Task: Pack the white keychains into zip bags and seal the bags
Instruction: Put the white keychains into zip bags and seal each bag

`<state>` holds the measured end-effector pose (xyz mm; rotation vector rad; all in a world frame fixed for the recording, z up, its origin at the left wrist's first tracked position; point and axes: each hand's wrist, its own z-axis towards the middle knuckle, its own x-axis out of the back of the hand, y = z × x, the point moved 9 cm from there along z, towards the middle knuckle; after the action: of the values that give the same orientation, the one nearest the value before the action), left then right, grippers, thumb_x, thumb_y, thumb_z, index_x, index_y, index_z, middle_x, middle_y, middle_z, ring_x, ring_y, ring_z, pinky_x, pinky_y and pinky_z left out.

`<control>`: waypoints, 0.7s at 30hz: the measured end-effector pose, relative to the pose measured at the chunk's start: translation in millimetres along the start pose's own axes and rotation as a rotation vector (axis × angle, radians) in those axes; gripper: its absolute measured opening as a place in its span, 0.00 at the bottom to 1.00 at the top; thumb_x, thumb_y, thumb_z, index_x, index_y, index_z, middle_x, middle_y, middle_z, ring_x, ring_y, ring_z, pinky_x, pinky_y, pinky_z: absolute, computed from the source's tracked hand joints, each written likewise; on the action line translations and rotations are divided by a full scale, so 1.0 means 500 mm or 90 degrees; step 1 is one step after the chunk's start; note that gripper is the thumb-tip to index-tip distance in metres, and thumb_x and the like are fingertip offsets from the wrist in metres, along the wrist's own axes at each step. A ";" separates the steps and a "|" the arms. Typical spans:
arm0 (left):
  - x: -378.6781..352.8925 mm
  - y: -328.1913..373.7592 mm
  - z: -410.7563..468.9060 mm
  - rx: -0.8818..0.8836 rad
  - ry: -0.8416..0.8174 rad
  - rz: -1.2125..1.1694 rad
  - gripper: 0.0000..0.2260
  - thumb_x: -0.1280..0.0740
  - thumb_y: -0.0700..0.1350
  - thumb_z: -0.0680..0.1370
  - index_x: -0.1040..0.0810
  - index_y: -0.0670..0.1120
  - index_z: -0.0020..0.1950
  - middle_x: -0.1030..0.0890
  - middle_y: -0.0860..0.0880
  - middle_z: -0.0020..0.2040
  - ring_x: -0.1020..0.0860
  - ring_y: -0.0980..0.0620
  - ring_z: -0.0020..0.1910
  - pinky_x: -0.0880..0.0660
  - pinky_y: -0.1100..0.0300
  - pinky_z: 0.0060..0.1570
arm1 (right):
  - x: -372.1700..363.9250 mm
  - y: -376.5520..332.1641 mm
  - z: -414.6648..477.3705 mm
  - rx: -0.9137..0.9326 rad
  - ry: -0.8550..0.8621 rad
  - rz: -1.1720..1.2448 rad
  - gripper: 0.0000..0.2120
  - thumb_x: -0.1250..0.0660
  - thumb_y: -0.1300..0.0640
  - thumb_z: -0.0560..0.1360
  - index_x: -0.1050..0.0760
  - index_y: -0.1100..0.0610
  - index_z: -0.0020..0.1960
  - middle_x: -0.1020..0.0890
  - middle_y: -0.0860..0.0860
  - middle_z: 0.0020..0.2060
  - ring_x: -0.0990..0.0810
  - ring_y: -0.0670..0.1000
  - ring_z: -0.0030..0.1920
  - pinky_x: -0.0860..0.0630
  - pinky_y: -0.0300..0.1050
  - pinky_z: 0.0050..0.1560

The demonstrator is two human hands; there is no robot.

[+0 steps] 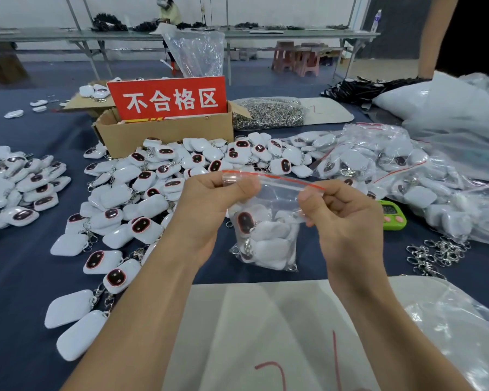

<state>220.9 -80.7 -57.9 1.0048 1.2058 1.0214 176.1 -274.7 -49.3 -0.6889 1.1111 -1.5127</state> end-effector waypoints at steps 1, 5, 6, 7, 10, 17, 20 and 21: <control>0.001 0.002 0.000 -0.003 0.001 0.000 0.04 0.23 0.44 0.64 0.13 0.45 0.37 0.15 0.49 0.35 0.19 0.56 0.34 0.23 0.66 0.38 | 0.000 -0.002 0.000 0.006 -0.002 -0.001 0.10 0.27 0.67 0.77 0.18 0.55 0.40 0.20 0.45 0.30 0.26 0.43 0.31 0.28 0.34 0.36; 0.003 0.005 0.001 -0.014 0.005 0.003 0.02 0.23 0.43 0.63 0.13 0.46 0.34 0.17 0.49 0.32 0.23 0.55 0.32 0.24 0.66 0.39 | 0.000 -0.005 0.003 0.015 -0.008 0.005 0.13 0.27 0.66 0.76 0.19 0.53 0.37 0.21 0.46 0.28 0.27 0.44 0.29 0.29 0.34 0.34; 0.001 0.004 0.000 -0.010 0.002 -0.001 0.02 0.24 0.42 0.64 0.13 0.45 0.35 0.17 0.49 0.32 0.22 0.55 0.32 0.24 0.65 0.39 | -0.001 -0.006 0.003 0.012 -0.008 0.012 0.13 0.28 0.65 0.75 0.19 0.51 0.36 0.22 0.45 0.27 0.28 0.44 0.29 0.29 0.34 0.34; -0.001 0.002 0.000 -0.005 0.000 -0.005 0.02 0.24 0.42 0.64 0.13 0.45 0.36 0.16 0.48 0.33 0.22 0.54 0.32 0.24 0.65 0.39 | -0.002 -0.005 0.004 0.007 -0.007 0.017 0.13 0.28 0.64 0.74 0.20 0.51 0.35 0.22 0.46 0.27 0.28 0.44 0.29 0.30 0.34 0.33; -0.005 -0.002 -0.002 0.008 -0.006 0.002 0.07 0.24 0.40 0.66 0.13 0.40 0.42 0.14 0.45 0.37 0.19 0.52 0.36 0.22 0.63 0.41 | 0.000 -0.001 0.001 -0.004 0.002 0.022 0.11 0.29 0.61 0.73 0.21 0.51 0.34 0.23 0.46 0.27 0.30 0.45 0.29 0.31 0.34 0.33; -0.023 -0.001 -0.010 0.017 -0.029 0.074 0.10 0.23 0.50 0.66 0.12 0.44 0.40 0.13 0.45 0.40 0.16 0.50 0.41 0.21 0.58 0.47 | 0.002 0.006 -0.001 0.001 0.005 0.013 0.10 0.28 0.67 0.78 0.20 0.58 0.39 0.23 0.45 0.29 0.29 0.44 0.31 0.31 0.35 0.34; -0.029 -0.002 -0.008 0.005 -0.021 0.075 0.07 0.23 0.48 0.68 0.12 0.45 0.39 0.14 0.46 0.39 0.17 0.52 0.39 0.22 0.60 0.44 | -0.004 0.001 -0.002 0.008 -0.018 0.013 0.06 0.28 0.64 0.76 0.19 0.58 0.41 0.21 0.45 0.30 0.27 0.43 0.32 0.29 0.35 0.35; -0.033 -0.003 -0.008 0.001 -0.023 0.075 0.04 0.23 0.46 0.70 0.13 0.45 0.39 0.14 0.47 0.38 0.17 0.52 0.38 0.22 0.61 0.42 | -0.005 0.000 -0.003 0.007 -0.026 0.015 0.05 0.27 0.64 0.76 0.18 0.58 0.41 0.20 0.45 0.30 0.26 0.44 0.33 0.29 0.36 0.35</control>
<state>215.7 -96.6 -55.7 1.1019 1.1285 1.0890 175.5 -271.8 -49.5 -0.6934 1.0757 -1.4782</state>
